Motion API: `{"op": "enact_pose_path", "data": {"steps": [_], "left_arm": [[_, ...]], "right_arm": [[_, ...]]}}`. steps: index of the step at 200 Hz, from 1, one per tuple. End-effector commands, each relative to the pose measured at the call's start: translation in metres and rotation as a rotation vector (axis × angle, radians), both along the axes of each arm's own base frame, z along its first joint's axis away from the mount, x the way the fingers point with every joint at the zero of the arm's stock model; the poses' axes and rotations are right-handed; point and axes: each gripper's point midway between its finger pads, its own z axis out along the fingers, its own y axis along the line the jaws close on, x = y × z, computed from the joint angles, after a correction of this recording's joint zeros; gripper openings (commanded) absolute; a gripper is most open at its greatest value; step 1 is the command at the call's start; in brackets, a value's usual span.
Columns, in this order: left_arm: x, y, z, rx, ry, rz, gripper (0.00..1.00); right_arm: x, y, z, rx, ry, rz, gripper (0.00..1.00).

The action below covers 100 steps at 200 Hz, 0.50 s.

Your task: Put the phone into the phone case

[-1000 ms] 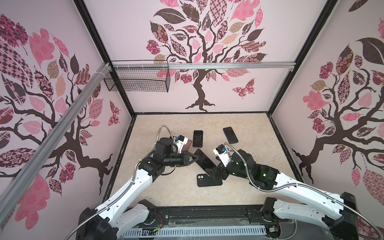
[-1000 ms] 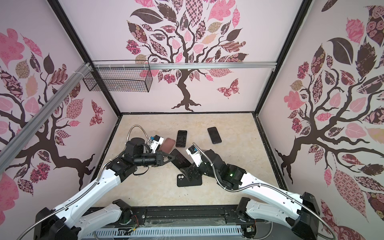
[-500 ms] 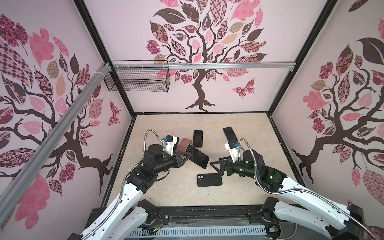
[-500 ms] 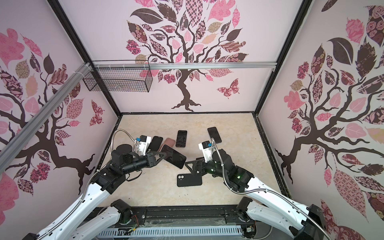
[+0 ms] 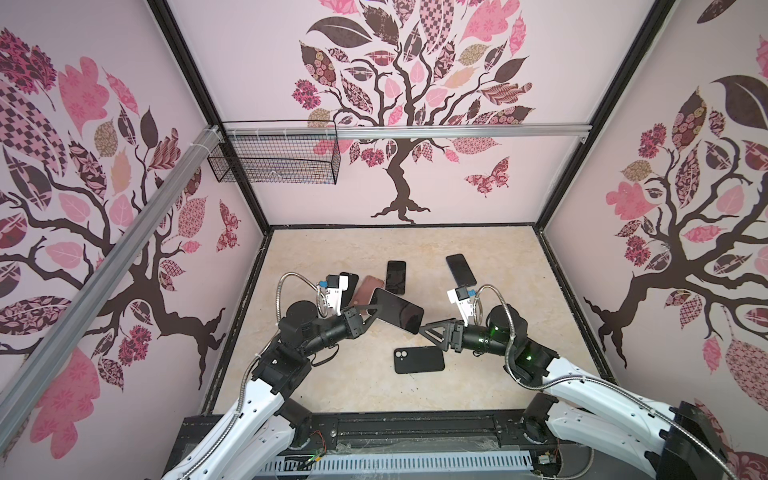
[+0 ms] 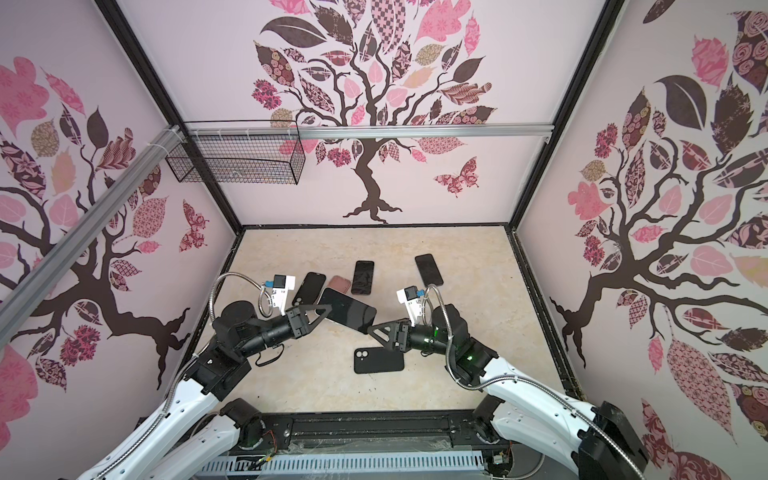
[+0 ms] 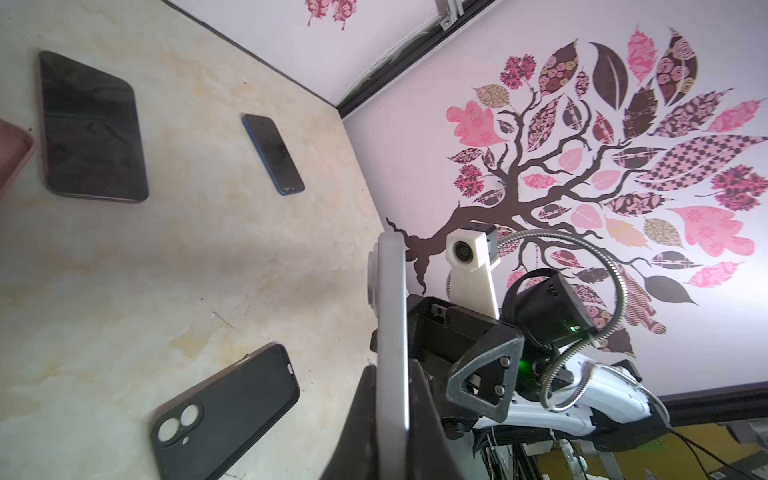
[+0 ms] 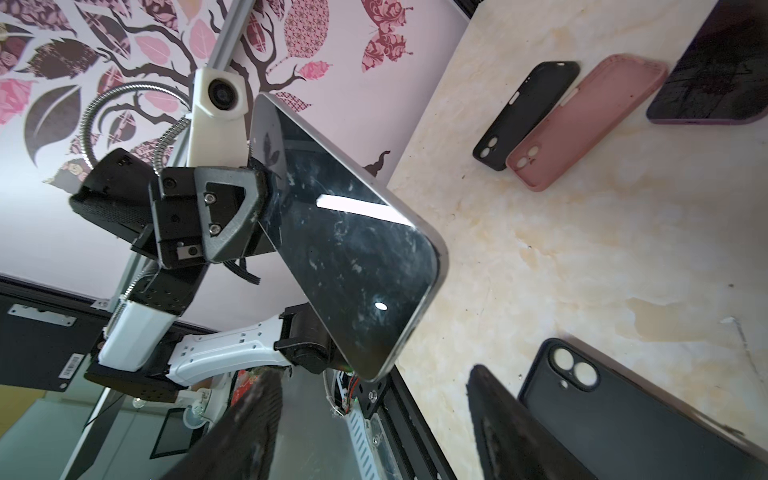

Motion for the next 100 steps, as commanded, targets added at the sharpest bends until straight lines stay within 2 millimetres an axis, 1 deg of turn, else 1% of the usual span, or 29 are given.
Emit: {"op": "enact_pose_path", "data": {"steps": [1,18,39,78,100], "left_arm": [[-0.009,-0.001,0.040,-0.148,-0.122,-0.038,0.00],[-0.012,-0.001,0.045,-0.173,-0.135,-0.050,0.00],[-0.014,-0.001,0.048,-0.193,-0.143,-0.057,0.00],[-0.015,-0.002,0.052,-0.228,-0.147,-0.071,0.00],[-0.018,-0.004,0.056,-0.234,-0.162,-0.089,0.00]], "right_arm": [[0.000,0.004,0.029,0.132,-0.028,0.018,0.71],[0.000,0.004,0.035,0.190,-0.029,0.019,0.68],[-0.002,0.003,0.048,0.256,-0.060,0.031,0.61],[-0.006,0.002,0.069,0.313,-0.128,0.047,0.53],[-0.006,0.002,0.079,0.350,-0.140,0.049,0.46]]}}
